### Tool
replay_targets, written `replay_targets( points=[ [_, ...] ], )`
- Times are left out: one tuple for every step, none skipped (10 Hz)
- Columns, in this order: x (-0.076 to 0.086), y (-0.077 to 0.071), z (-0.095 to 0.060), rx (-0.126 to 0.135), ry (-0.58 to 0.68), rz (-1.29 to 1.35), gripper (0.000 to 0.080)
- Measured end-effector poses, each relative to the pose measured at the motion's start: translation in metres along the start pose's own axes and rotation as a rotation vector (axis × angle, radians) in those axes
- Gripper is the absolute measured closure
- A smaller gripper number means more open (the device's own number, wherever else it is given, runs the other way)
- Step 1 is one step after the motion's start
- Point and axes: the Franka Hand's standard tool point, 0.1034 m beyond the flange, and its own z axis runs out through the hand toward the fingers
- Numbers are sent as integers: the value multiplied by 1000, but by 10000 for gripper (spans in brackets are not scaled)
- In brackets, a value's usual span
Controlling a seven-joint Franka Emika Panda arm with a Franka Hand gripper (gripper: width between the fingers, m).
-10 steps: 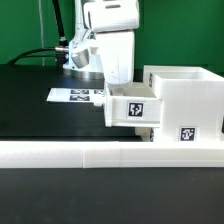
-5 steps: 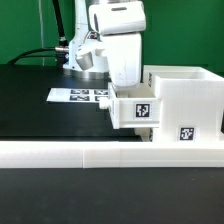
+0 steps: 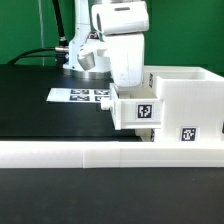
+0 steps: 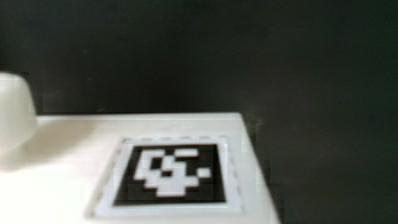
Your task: Assemble drawer
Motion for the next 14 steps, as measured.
replay_targets(
  points=[
    [0, 0, 0, 0, 0, 0, 655],
    [-1, 0, 0, 0, 1, 6, 469],
    [-3, 1, -3, -3, 0, 34, 469],
    [-3, 1, -4, -5, -1, 48, 270],
    [-1, 2, -5, -6, -1, 50, 188],
    [0, 3, -7, -10, -1, 50, 188],
    [2, 5, -12, -13, -5, 55, 157],
    [4, 7, -21, -12, -10, 56, 152],
    [4, 8, -31, -9, -18, 53, 152],
    [2, 11, -42, -8, -28, 53, 151],
    [-1, 12, -51, 0, -36, 55, 151],
    [-6, 15, -58, 8, -42, 53, 151],
    [-17, 19, -64, 5, -44, 25, 151],
    [-32, 19, -60, 7, -43, 25, 151]
  ],
)
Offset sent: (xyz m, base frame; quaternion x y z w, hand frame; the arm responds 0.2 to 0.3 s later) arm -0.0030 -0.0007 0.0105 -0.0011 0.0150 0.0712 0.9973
